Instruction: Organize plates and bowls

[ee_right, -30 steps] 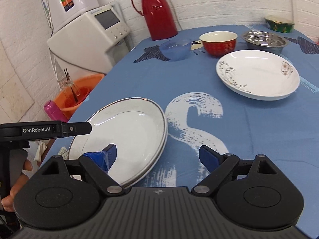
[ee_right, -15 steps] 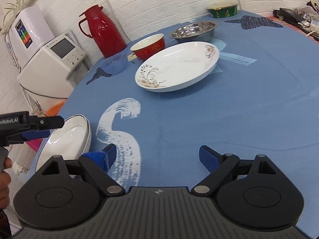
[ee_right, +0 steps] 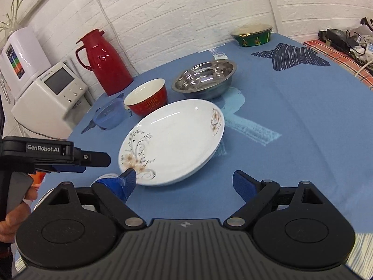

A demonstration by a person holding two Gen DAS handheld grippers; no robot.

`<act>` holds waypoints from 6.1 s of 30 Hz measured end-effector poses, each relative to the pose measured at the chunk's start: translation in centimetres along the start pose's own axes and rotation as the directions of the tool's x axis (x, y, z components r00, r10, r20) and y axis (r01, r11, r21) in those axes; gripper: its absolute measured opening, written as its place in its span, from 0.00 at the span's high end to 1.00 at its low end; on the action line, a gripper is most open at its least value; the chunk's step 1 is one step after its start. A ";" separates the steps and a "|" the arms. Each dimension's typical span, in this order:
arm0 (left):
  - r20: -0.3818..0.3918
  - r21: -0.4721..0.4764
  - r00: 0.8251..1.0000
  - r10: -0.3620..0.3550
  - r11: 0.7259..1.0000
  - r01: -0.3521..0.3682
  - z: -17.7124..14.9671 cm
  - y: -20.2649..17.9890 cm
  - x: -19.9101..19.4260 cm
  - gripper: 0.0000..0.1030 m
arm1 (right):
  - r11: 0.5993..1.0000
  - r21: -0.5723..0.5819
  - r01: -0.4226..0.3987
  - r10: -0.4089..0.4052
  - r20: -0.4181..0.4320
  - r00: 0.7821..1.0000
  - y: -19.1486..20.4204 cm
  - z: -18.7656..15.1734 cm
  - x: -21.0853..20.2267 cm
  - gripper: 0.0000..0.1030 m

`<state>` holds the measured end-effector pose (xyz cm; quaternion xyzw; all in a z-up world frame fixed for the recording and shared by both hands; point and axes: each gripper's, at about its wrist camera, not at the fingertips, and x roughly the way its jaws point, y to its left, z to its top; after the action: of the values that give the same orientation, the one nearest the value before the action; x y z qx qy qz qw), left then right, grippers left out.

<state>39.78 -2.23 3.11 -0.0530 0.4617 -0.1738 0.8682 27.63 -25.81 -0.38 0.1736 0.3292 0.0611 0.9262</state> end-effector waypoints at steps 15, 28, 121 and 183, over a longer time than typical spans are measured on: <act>-0.106 -0.030 0.993 0.050 0.998 -0.053 4.1 0.0 8.2 0.28 | 0.977 -0.196 0.088 -0.108 -0.089 0.990 0.6 4.0 9.5 0.24; -0.064 0.046 0.990 0.123 0.992 -0.120 3.6 -1.3 8.8 0.28 | 0.969 -0.237 0.075 -0.103 -0.108 0.989 2.7 3.1 9.8 0.21; 0.253 -0.150 0.961 0.113 0.986 -0.076 -14.0 14.7 -13.0 0.35 | 0.861 -0.507 -0.040 -0.008 -0.091 0.996 24.5 -11.3 1.7 0.20; 0.088 -0.529 0.995 -0.047 0.844 0.086 8.6 -4.8 10.2 0.31 | 0.994 -0.030 0.109 -0.110 -0.042 0.993 -6.8 15.3 13.1 0.22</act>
<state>50.91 -10.86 1.23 -0.3134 0.4584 -0.0672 0.8289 47.46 -33.46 0.47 0.1409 0.3573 0.0186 0.9231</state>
